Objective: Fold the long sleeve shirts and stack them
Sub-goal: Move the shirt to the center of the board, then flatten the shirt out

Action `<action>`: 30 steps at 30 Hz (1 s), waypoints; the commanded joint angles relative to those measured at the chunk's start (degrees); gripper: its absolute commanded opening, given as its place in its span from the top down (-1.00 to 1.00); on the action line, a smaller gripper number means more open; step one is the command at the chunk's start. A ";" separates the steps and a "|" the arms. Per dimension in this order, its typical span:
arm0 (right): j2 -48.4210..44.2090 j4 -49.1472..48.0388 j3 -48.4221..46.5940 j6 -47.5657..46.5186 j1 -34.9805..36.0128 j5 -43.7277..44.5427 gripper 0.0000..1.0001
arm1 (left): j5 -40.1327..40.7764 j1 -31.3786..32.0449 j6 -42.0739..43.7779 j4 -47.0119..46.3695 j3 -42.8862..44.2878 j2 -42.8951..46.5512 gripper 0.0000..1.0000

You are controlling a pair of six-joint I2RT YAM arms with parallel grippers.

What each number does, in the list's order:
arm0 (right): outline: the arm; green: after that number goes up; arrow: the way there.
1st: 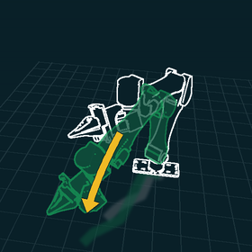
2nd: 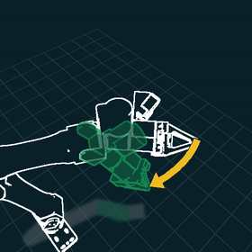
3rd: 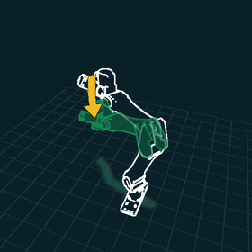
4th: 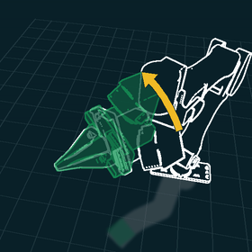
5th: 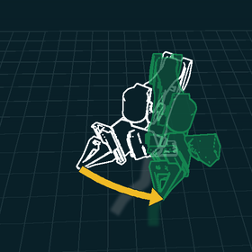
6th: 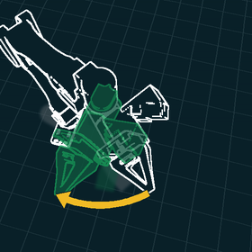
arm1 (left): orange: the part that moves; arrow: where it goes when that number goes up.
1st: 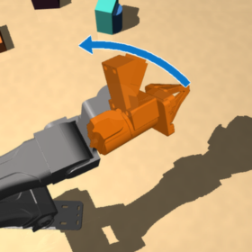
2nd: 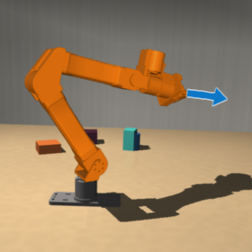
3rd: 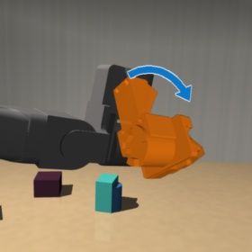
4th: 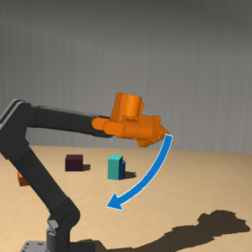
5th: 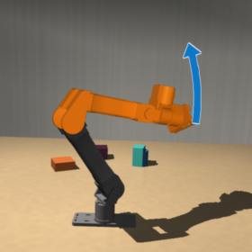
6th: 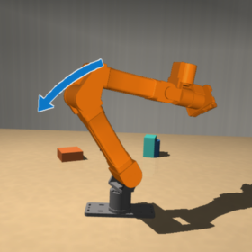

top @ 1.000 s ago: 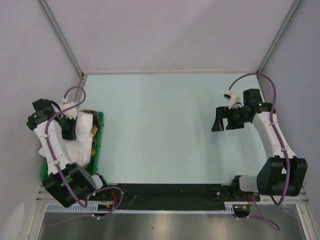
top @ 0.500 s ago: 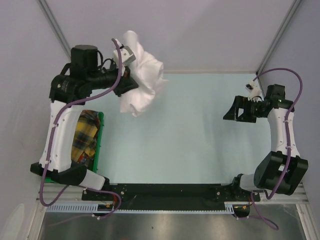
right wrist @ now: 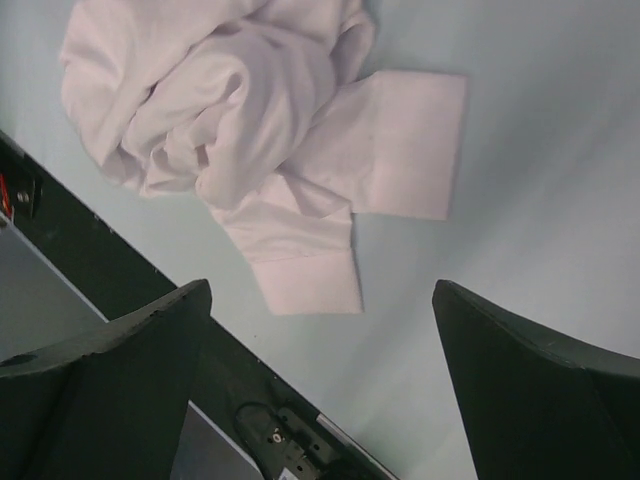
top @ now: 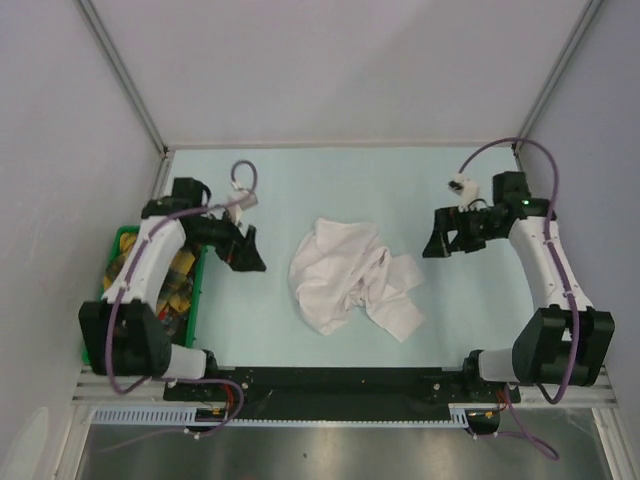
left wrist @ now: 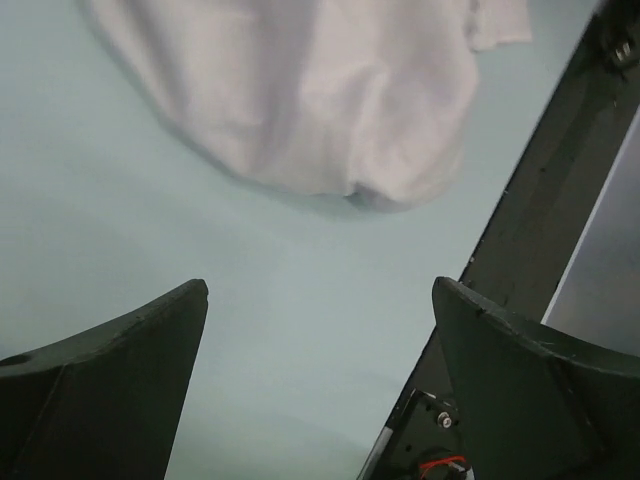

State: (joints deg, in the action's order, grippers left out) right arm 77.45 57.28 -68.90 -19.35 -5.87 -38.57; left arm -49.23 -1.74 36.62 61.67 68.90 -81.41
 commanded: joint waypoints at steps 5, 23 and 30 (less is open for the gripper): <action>5.51 -11.04 6.23 3.27 15.44 4.37 -0.85 | 16.88 28.44 -6.99 -25.51 -16.42 14.44 -0.99; 11.48 -30.47 20.74 8.89 28.89 11.14 -0.56 | 36.76 45.00 -18.07 -39.00 -18.03 1.68 0.24; 8.27 -23.10 16.35 6.70 25.13 6.86 1.00 | 23.06 33.92 -14.92 -30.65 -12.84 7.40 1.00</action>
State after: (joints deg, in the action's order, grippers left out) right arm 89.47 31.73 -48.60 -11.31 22.52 -29.02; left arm -18.63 36.97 19.59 27.05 51.42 -78.81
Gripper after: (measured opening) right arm 0.026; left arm 0.024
